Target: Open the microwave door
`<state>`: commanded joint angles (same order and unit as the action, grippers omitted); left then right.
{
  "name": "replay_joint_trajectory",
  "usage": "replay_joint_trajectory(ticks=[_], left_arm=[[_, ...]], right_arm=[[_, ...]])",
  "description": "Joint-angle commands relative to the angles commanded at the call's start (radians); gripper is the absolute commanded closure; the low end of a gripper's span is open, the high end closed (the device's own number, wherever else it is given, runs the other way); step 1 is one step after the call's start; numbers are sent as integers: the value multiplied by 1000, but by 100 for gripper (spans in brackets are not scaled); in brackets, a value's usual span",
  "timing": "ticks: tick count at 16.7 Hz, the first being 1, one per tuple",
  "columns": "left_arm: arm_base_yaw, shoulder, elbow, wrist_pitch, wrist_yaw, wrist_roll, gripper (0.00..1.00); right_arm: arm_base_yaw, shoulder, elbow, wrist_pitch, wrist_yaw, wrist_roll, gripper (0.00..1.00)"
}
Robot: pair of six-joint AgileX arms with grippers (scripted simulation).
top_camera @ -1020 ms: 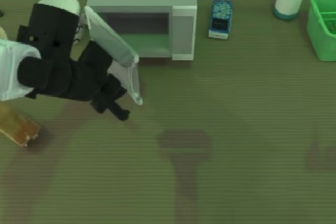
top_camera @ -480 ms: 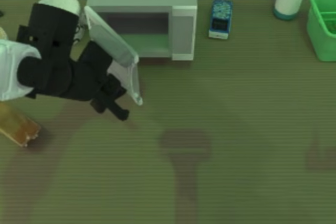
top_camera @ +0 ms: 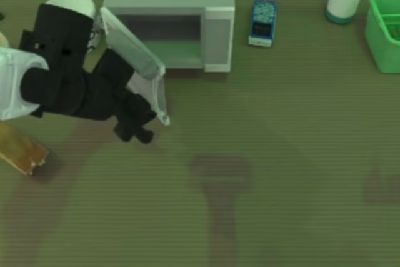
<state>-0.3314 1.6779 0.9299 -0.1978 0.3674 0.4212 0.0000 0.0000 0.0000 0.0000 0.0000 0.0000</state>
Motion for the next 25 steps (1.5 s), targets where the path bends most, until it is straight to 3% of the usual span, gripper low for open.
replay_joint_trajectory(ticks=[4, 5, 14, 25], left_arm=[[0, 0, 0, 0, 0, 0, 2], [0, 0, 0, 0, 0, 0, 0], [-1, -3, -1, -3, -1, -1, 0], [-37, -265, -46, -201, -36, -52, 0]], right_arm=[[0, 0, 0, 0, 0, 0, 0], [0, 0, 0, 0, 0, 0, 0], [0, 0, 0, 0, 0, 0, 0], [0, 0, 0, 0, 0, 0, 0]])
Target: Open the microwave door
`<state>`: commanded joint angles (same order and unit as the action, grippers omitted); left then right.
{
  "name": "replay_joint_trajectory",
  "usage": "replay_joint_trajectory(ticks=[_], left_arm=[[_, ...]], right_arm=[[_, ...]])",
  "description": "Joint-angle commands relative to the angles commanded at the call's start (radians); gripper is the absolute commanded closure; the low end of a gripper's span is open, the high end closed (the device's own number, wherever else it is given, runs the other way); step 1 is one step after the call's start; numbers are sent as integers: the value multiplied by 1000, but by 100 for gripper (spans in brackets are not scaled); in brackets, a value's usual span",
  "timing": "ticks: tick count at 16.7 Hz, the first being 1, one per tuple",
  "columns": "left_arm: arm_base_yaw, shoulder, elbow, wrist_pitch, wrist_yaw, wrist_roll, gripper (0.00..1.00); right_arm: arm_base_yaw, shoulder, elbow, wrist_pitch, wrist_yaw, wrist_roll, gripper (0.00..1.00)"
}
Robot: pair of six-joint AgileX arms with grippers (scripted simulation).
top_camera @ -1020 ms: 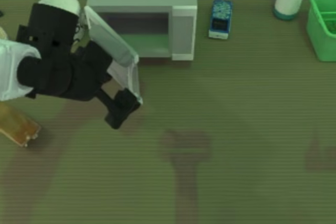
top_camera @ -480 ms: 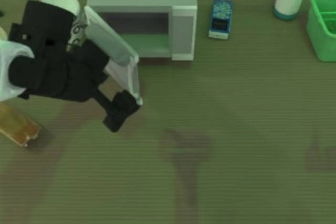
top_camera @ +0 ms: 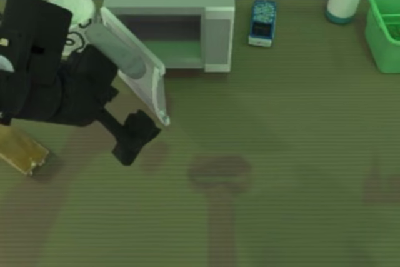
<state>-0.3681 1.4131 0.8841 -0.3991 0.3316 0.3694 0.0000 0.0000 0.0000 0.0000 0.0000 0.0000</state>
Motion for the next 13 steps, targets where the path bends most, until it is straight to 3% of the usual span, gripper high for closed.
replay_joint_trajectory(ticks=[3, 6, 9, 13], left_arm=[[1, 14, 16, -9, -4, -10, 0], [-27, 92, 111, -104, -51, -106, 0], [-74, 219, 302, -281, -133, -294, 0], [-151, 411, 680, -572, -278, -666, 0]], right_arm=[[0, 0, 0, 0, 0, 0, 0], [0, 0, 0, 0, 0, 0, 0], [0, 0, 0, 0, 0, 0, 0], [0, 0, 0, 0, 0, 0, 0]])
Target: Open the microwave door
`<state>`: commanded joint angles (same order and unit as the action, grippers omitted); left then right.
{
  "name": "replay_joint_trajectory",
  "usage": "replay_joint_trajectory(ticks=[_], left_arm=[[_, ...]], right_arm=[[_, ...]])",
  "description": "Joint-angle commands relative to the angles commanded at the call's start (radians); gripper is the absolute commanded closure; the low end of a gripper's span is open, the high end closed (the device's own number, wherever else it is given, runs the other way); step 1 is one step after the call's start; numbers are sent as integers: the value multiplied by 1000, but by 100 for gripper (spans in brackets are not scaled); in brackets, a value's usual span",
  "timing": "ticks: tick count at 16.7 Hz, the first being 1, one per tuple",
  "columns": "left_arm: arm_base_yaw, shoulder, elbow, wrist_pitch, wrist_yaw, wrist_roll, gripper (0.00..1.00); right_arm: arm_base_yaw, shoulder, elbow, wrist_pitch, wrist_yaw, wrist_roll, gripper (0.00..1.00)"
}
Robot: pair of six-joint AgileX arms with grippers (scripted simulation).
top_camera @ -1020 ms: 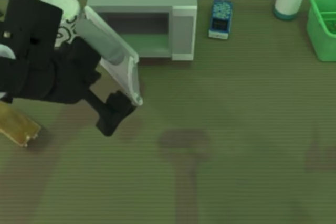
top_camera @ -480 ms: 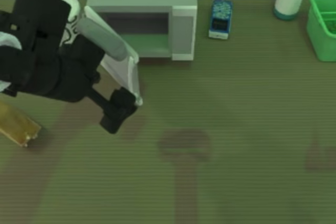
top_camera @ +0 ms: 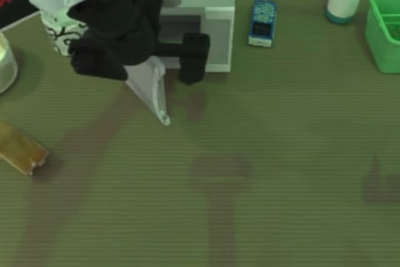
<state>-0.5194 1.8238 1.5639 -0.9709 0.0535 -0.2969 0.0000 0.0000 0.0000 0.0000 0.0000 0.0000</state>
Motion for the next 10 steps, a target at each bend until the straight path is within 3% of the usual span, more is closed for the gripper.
replay_joint_trajectory(ticks=[6, 10], left_arm=[[-108, 248, 575, -434, -241, -630, 0], [-158, 363, 823, -662, -373, -922, 0]], right_arm=[[0, 0, 0, 0, 0, 0, 0], [0, 0, 0, 0, 0, 0, 0]])
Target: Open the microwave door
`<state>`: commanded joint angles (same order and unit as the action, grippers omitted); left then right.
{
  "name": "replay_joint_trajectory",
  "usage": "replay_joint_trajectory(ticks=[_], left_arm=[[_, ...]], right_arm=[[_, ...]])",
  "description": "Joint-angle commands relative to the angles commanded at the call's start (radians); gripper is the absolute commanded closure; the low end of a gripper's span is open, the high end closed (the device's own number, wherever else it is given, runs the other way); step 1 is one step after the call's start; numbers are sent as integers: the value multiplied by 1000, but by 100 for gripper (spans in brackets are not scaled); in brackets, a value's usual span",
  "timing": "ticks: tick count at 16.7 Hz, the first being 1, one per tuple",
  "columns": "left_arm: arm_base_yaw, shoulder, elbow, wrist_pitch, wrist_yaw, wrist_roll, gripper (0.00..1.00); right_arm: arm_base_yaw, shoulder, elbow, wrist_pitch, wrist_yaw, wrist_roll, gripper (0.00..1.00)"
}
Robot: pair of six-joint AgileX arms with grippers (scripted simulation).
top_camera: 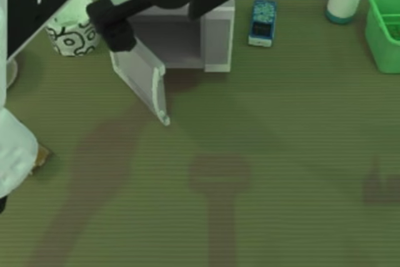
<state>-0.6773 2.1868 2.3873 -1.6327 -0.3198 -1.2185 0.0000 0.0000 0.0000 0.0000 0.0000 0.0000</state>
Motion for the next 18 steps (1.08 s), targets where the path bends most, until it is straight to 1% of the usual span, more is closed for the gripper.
replay_joint_trajectory(ticks=[2, 4, 10, 13, 18], left_arm=[[-15, 35, 78, -75, -43, -82, 0], [-23, 53, 117, -113, -65, -121, 0], [-17, 51, 116, -112, -66, -123, 0], [-6, 37, 46, -49, -66, -106, 0], [35, -18, -227, 180, -62, -63, 0]], right_arm=[[0, 0, 0, 0, 0, 0, 0], [0, 0, 0, 0, 0, 0, 0], [0, 0, 0, 0, 0, 0, 0], [0, 0, 0, 0, 0, 0, 0], [0, 0, 0, 0, 0, 0, 0]])
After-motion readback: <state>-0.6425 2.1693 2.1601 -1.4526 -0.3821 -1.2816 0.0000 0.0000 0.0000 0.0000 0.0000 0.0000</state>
